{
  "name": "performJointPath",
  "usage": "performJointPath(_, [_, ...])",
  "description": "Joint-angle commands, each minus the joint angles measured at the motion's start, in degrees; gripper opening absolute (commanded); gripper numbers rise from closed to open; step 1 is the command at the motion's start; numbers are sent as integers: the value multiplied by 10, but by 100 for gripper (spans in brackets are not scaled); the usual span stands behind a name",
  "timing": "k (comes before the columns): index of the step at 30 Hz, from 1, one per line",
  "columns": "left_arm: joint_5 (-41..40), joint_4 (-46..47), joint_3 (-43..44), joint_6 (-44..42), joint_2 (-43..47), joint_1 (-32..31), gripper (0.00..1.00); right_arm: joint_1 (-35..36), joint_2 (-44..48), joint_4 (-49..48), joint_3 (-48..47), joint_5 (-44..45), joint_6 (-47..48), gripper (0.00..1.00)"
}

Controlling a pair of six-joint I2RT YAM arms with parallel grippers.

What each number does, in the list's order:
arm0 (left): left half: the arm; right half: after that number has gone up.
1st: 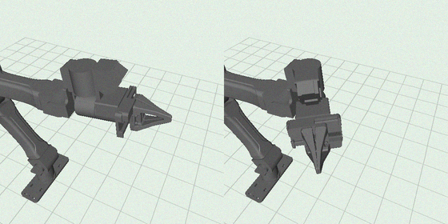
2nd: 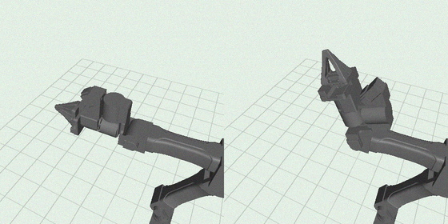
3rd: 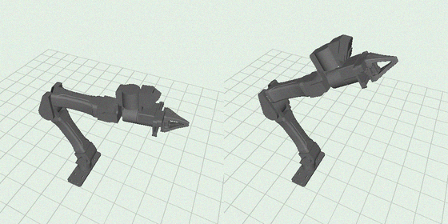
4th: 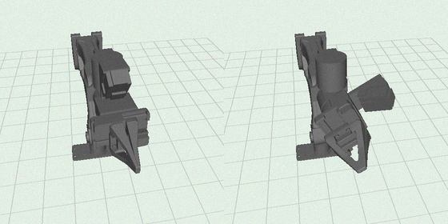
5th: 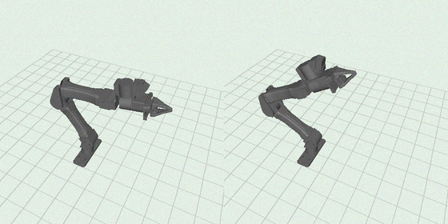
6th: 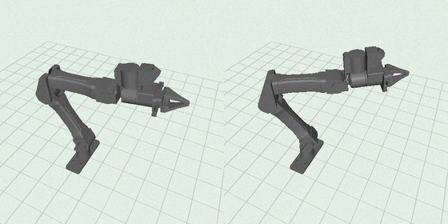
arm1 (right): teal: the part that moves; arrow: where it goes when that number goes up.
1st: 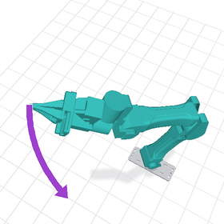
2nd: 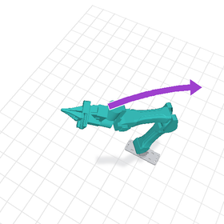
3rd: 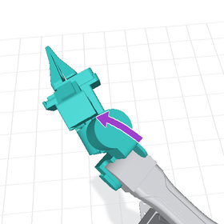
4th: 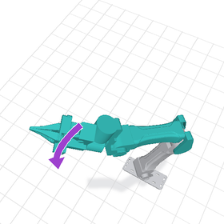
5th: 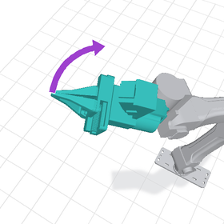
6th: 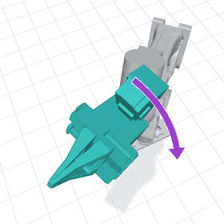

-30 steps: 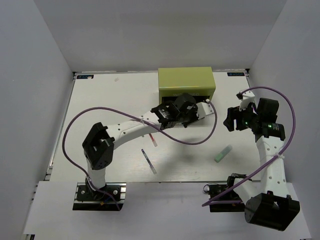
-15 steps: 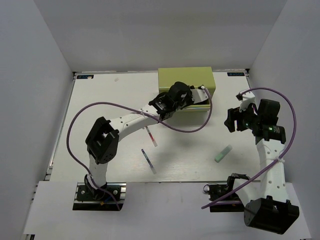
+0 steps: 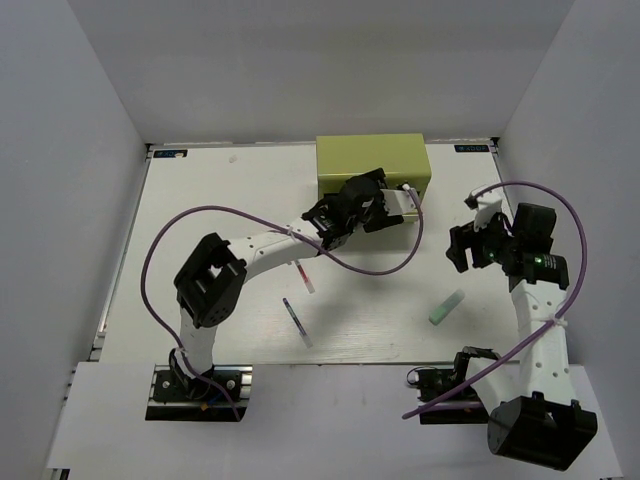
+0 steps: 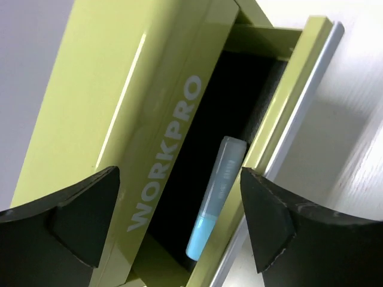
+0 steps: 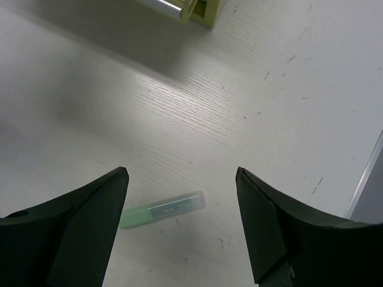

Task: Sort the stationery into containers
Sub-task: Place the stationery into the container, then grab a piece of stationery with the right arm

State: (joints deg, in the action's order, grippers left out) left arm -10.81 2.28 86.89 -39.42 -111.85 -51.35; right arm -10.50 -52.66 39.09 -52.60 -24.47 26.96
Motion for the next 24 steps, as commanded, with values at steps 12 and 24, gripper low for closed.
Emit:
performJointPath(12, [4, -135, 56, 302, 201, 8, 93, -2, 42, 178, 54, -194, 676, 35])
performJointPath(24, [-140, -311, -273, 782, 448, 31, 100, 1, -67, 279, 101, -57, 922, 65])
